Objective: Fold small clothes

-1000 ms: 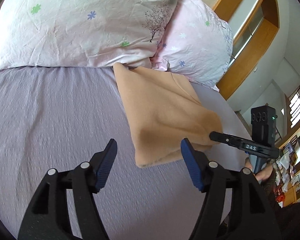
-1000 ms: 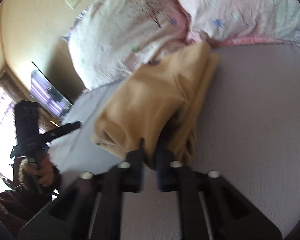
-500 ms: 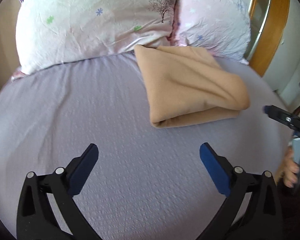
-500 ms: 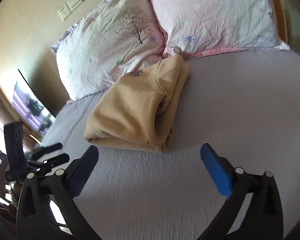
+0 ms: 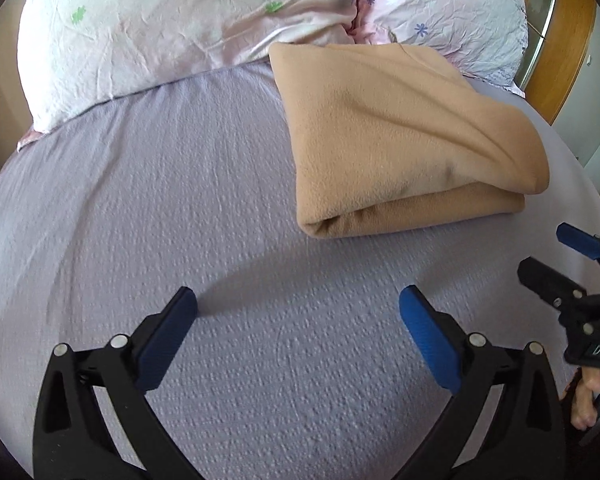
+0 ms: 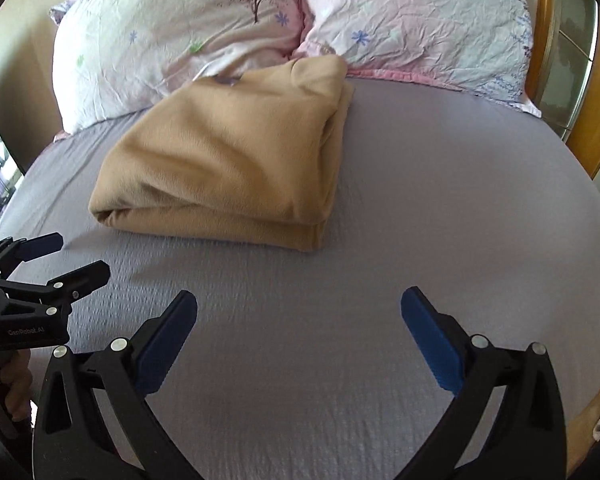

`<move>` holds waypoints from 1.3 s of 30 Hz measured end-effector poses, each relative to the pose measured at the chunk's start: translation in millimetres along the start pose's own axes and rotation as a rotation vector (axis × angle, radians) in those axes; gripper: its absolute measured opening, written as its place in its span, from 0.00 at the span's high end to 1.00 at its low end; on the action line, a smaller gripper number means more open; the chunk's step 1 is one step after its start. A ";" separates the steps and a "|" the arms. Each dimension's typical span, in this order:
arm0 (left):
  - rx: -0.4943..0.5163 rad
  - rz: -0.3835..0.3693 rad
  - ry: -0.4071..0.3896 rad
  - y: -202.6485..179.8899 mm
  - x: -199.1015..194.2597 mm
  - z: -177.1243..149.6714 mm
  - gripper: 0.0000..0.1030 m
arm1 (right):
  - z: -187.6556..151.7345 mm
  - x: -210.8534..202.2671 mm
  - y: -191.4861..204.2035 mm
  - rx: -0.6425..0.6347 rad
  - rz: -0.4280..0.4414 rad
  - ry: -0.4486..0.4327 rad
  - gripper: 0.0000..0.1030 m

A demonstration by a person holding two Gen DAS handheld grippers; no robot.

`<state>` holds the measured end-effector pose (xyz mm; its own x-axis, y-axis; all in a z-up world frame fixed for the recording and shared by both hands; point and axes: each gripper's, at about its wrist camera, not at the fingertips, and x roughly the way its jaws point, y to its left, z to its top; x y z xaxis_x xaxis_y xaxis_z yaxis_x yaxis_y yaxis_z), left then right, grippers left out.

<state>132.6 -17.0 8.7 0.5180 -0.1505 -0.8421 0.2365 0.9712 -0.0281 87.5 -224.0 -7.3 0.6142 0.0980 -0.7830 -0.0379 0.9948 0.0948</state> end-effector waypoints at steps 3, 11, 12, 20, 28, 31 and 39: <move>0.021 0.031 -0.011 -5.6 0.8 -2.1 0.02 | -1.1 3.7 5.0 0.005 -0.002 0.007 0.01; 0.027 0.026 -0.018 -6.1 0.1 -0.6 0.02 | -1.3 9.2 8.7 0.003 -0.026 0.015 0.01; 0.026 0.026 -0.018 -6.2 0.0 -0.7 0.02 | -1.6 9.9 10.3 -0.003 -0.041 0.019 0.01; 0.002 0.047 -0.020 -8.4 -1.5 -2.0 0.02 | -0.2 11.7 12.3 0.012 -0.086 0.056 0.01; 0.000 0.046 -0.020 -7.9 -1.5 -1.9 0.02 | 0.0 12.3 11.7 0.023 -0.094 0.069 0.01; 0.000 0.046 -0.020 -7.9 -1.5 -1.8 0.02 | -0.1 12.5 11.6 0.023 -0.094 0.069 0.01; 0.000 0.047 -0.020 -7.9 -1.6 -1.8 0.02 | -0.3 12.3 11.5 0.023 -0.094 0.068 0.01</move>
<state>128.4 -24.0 9.3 0.5450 -0.1087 -0.8314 0.2116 0.9773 0.0109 94.4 -211.3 -16.0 0.5590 0.0071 -0.8291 0.0354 0.9988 0.0324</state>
